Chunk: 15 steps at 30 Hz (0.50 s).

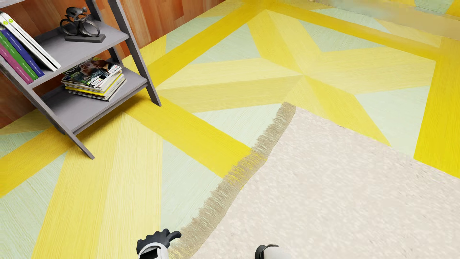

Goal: Head to the dark shelves

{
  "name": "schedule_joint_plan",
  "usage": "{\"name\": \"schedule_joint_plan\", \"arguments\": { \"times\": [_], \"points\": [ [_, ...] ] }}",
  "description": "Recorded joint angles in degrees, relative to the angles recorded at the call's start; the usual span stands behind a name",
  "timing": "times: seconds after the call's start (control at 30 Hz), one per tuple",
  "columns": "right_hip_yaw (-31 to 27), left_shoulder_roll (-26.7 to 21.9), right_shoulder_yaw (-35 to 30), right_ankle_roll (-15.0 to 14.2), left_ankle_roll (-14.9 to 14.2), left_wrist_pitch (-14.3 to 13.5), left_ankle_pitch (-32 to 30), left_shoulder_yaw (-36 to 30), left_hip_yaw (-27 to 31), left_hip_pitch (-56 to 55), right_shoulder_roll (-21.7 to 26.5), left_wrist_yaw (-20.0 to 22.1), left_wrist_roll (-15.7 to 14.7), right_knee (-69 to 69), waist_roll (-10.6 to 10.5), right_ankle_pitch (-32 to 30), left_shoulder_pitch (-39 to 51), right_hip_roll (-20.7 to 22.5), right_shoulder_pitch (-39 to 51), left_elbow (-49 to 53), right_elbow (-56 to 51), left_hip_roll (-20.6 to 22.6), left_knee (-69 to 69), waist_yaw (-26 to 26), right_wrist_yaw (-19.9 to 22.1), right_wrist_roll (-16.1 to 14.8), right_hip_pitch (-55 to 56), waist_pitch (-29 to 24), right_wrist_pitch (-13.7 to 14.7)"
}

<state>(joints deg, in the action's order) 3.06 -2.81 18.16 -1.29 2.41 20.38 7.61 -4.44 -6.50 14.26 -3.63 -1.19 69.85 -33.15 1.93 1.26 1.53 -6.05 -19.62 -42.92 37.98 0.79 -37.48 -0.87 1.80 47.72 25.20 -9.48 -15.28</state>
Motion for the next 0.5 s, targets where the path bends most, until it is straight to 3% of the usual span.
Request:
{"name": "schedule_joint_plan", "arguments": {
  "times": [0.07,0.1,0.17,0.23,0.3,0.33,0.37,0.4,0.43,0.47,0.5],
  "points": [
    [4.9,0.1,-0.3,0.0,-3.6,3.7,-11.6,0.5,0.5,-10.3,-0.3,-4.6,2.5,-3.5,-2.0,6.6,-1.6,-1.1,2.2,-6.7,1.4,-6.0,-21.9,0.2,2.4,-1.5,-3.7,-0.5,-0.2],
    [6.8,0.5,-1.8,-0.2,-6.1,4.3,-13.2,1.3,0.8,-15.9,1.0,-5.0,3.0,-3.3,-3.0,8.7,-3.2,-1.8,4.3,-7.3,3.1,-8.2,-30.0,0.6,1.8,-0.8,-6.3,-0.8,-0.8],
    [10.2,1.5,-7.3,-0.6,-3.2,2.9,-7.9,4.1,0.3,-26.8,5.4,-1.9,1.5,-1.2,-4.3,11.6,-8.2,-2.9,9.7,-4.0,7.4,-9.8,-39.0,1.8,-2.1,3.2,-12.2,-1.1,-1.7],
    [12.9,2.4,-13.5,-1.2,-3.4,0.1,-8.1,8.1,-2.7,-35.3,10.3,0.7,-2.6,1.5,-5.0,14.1,-14.7,-2.9,15.4,1.5,10.7,-12.3,-38.5,3.2,-4.8,8.7,-17.9,-1.4,-0.6],
    [15.6,3.5,-15.9,-1.9,-2.8,-0.3,-7.6,11.1,-6.8,-41.1,13.3,1.1,-5.9,4.4,-5.4,16.4,-18.6,-2.3,20.2,4.6,10.2,-14.1,-28.0,4.5,-3.5,9.7,-23.4,-1.5,0.6],
    [17.0,3.8,-15.3,-2.4,-2.0,-0.1,-8.0,12.1,-9.2,-42.6,14.9,0.5,-6.9,6.0,-5.4,17.5,-19.0,-1.9,21.9,4.0,8.6,-14.1,-18.9,4.9,-2.2,8.3,-25.9,-1.6,1.5],
    [18.5,3.8,-13.6,-2.8,-3.5,0.6,-8.9,12.4,-11.5,-42.9,15.7,-0.5,-6.9,7.6,-5.5,18.3,-19.0,-1.5,23.1,2.7,6.6,-13.1,-6.9,5.3,-0.3,5.9,-28.4,-1.6,2.2],
    [19.9,3.8,-11.3,-3.3,-3.5,1.3,-9.7,12.2,-13.2,-41.9,15.9,-1.8,-6.1,9.2,-5.5,19.1,-18.9,-0.9,24.0,1.3,4.7,-10.9,8.1,5.5,1.4,2.7,-30.7,-1.6,2.2],
    [21.2,3.6,-9.9,-3.7,-6.7,1.5,-9.4,11.3,-13.0,-41.0,15.9,-3.2,-4.2,11.5,-5.4,19.5,-18.9,0.0,24.8,-0.1,3.1,-8.1,22.6,5.6,3.3,0.1,-33.1,-1.5,2.5],
    [22.4,3.2,-9.5,-4.3,-6.9,1.1,-6.1,10.1,-12.7,-41.3,16.0,-4.4,-1.8,13.6,-5.2,19.9,-19.1,1.0,25.4,-1.1,2.0,-5.9,31.2,5.6,4.8,-1.3,-35.9,-1.4,2.5],
    [24.1,2.9,-9.0,-4.9,-9.7,0.4,-5.3,9.5,-15.1,-42.3,15.8,-5.5,0.1,14.9,-5.0,20.4,-19.1,2.0,25.4,-1.7,1.3,-5.0,31.1,5.4,5.4,-2.8,-38.6,-1.2,2.4]
  ]
}}
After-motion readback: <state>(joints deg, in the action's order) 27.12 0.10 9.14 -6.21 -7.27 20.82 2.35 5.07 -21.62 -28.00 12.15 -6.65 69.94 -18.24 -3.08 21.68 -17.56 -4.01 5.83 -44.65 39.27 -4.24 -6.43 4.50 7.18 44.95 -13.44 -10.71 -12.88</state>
